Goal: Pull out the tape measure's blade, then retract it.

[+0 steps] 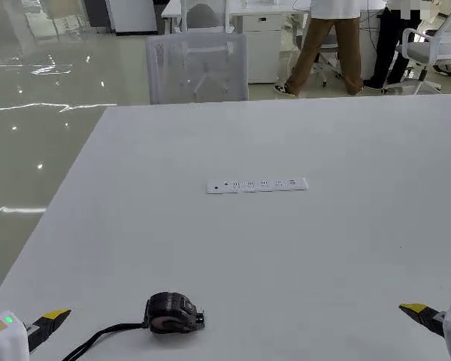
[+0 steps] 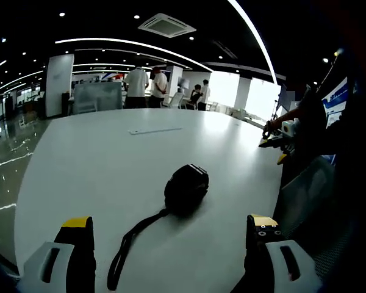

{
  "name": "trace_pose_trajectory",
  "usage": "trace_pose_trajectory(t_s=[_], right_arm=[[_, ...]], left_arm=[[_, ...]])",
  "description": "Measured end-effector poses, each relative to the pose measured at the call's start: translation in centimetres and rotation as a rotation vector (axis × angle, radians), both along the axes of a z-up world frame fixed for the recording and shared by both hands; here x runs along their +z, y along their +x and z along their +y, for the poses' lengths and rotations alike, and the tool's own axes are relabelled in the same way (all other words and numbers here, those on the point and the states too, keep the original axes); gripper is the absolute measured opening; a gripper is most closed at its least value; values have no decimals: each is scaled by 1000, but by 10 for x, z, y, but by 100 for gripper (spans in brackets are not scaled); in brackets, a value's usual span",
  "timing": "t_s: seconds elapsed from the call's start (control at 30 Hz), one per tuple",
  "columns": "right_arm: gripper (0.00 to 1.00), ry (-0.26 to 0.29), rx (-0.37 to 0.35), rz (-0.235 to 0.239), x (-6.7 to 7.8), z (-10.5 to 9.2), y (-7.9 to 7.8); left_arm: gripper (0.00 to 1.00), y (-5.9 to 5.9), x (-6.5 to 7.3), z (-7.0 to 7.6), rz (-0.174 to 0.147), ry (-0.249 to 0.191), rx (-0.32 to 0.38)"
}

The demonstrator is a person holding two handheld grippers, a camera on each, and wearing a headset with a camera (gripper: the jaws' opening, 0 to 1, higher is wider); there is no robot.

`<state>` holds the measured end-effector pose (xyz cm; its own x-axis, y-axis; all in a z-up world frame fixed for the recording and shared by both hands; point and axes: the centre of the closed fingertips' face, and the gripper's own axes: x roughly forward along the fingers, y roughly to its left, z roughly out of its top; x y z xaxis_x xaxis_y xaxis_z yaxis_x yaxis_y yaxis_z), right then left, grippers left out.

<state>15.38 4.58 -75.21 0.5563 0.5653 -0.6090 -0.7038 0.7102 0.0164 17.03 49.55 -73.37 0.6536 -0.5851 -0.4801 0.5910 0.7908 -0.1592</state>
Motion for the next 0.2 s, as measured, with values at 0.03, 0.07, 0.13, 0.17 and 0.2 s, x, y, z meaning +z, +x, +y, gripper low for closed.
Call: trace_pose_trajectory(t_s=[0.03, 0.07, 0.13, 0.17, 0.2], right_arm=[[94, -1, -3, -1, 1, -3, -1], [95, -4, -7, -3, 3, -6, -2], [96, -14, -11, -6, 3, -14, -4], [97, -19, -18, -7, 3, -17, -5], [99, -16, -21, -6, 4, -20, -7]], left_arm=[[100, -1, -2, 4, 7, 7, 12], [100, -1, -1, 5, 9, 6, 18], [100, 1, 1, 12, -20, 28, 43], [100, 0, 2, 12, -16, 18, 46], [100, 0, 5, 12, -8, -9, 53]])
